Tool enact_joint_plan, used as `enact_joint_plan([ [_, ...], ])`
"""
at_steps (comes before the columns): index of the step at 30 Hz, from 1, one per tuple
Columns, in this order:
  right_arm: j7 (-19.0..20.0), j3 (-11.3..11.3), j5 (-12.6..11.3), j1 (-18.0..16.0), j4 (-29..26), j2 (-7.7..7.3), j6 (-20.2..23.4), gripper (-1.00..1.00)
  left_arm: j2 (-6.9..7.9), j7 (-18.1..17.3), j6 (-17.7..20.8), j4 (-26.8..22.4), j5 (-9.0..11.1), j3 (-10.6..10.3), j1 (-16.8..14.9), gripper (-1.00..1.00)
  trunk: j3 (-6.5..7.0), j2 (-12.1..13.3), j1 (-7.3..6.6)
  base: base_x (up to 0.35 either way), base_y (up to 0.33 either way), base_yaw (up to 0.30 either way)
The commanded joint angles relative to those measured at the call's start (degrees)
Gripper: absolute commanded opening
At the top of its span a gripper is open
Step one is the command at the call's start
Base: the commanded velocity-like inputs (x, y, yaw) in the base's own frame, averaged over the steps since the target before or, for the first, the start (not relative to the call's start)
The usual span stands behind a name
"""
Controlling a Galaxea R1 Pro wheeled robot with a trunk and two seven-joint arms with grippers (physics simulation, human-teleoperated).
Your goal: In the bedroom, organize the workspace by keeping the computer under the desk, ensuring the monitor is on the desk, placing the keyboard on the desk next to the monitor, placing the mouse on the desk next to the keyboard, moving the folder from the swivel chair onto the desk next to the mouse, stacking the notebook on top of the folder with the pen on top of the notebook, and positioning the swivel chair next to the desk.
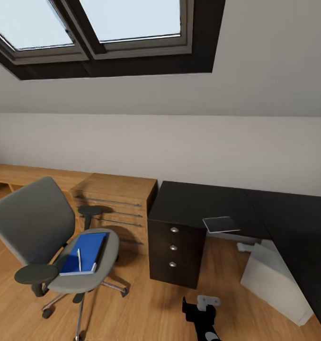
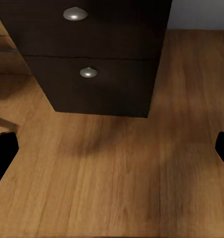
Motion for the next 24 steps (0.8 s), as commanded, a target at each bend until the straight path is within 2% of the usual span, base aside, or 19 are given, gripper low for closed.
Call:
enact_joint_plan([
  [1,-0.27,0.52,-0.33,-0.03,0.13,0.02,-0.12,1.0,0.05,0.43,-0.12,-0.06,0.6,-0.33,0.0,1.0,-0.09,-0.04,0.0,0.0,0.0,0.263],
  [19,-0.27,0.52,-0.32,-0.03,0.6,0.02,-1.02,1.0,0.05,0.49,-0.21,-0.04,0.68,-0.33,-0.01,1.0,-0.75,-0.04,0.0,0.0,0.0,0.263],
  [24,-0.28,0.58,-0.32,-0.03,1.13,0.02,-3.15,1.0,0.05,0.49,-0.21,-0.04,0.69,-0.33,-0.02,1.0,-0.93,-0.04,0.0,0.0,0.0,0.263],
])
